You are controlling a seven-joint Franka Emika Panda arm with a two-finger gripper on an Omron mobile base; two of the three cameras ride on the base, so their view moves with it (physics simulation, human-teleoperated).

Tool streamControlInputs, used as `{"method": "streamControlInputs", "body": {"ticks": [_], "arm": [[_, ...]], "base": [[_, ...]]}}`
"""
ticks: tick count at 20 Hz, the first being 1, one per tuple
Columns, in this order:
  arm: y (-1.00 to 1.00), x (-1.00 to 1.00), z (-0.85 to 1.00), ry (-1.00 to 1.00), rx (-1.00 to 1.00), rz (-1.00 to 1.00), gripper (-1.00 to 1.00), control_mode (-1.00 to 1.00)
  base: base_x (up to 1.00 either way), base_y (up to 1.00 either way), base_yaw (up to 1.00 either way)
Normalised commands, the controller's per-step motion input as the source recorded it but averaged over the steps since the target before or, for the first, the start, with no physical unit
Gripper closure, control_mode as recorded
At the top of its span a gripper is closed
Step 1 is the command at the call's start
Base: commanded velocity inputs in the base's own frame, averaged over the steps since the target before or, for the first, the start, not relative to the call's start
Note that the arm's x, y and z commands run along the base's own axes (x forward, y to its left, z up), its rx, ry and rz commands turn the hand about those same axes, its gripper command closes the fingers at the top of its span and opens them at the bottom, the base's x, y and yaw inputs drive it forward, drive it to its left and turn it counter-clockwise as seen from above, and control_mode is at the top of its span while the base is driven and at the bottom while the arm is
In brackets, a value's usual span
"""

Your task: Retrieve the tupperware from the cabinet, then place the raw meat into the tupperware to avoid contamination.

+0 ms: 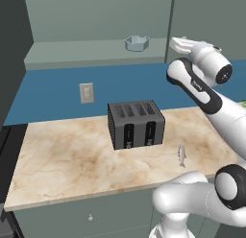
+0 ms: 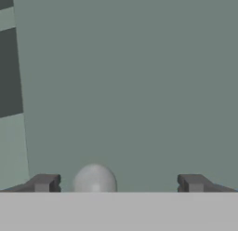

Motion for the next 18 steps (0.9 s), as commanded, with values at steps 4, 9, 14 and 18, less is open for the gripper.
{"method": "streamControlInputs", "body": {"ticks": [4, 9, 14, 18], "arm": [[0.0, 0.63, -0.13, 0.02, 0.0, 0.03, -1.0, -1.0], [-0.01, 0.65, -0.12, 0.02, 0.0, 0.03, -1.0, -1.0], [0.0, 0.66, -0.15, 0.03, 0.0, 0.02, 1.0, -1.0], [0.03, 0.63, -0.14, 0.05, -0.02, 0.0, 1.0, -1.0]], "base": [[0.0, 0.0, 0.0], [0.0, 0.0, 0.0], [0.0, 0.0, 0.0], [0.0, 0.0, 0.0]]}}
